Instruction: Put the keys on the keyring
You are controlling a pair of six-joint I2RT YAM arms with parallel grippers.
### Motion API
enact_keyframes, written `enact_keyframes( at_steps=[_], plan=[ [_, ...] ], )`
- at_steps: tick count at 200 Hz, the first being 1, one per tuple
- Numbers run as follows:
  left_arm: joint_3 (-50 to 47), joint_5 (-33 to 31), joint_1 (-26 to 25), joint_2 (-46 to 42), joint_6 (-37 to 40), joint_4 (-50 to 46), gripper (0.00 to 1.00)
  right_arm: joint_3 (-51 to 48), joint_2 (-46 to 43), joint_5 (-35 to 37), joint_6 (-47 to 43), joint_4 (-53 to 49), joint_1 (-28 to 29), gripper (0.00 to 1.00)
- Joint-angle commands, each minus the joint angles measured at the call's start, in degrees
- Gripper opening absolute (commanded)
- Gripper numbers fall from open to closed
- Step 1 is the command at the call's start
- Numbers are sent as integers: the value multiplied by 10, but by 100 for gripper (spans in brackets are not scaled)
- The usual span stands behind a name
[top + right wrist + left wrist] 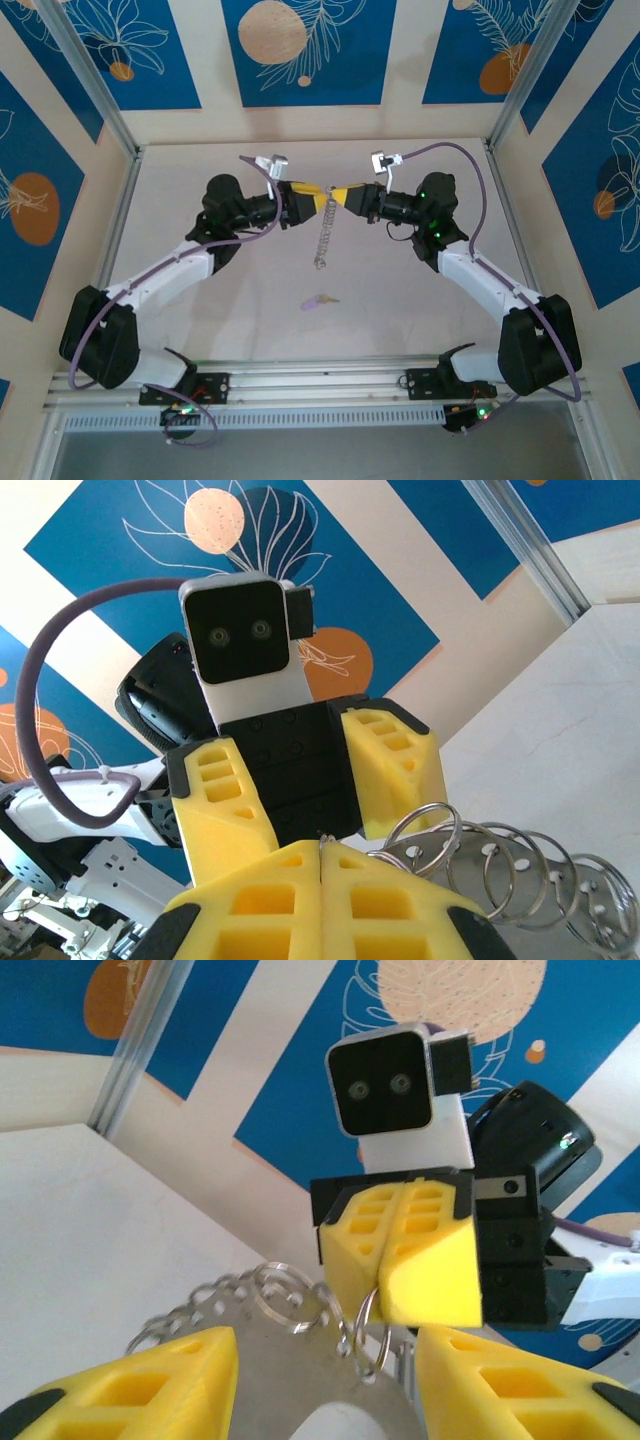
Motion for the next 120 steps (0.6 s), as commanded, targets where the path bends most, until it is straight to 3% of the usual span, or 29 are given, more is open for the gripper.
enact_keyframes(
  at_steps=[1, 71, 120],
  plan=[
    [-11, -25, 2, -34, 32, -27, 50, 4, -3, 6, 3, 26, -3, 0],
    [-8, 38, 3, -9, -19, 60, 46, 3, 6, -3, 8, 33, -3, 0],
    [0, 44, 3, 14, -35, 85, 46, 5, 9, -8, 13, 39, -4, 0]
  ],
)
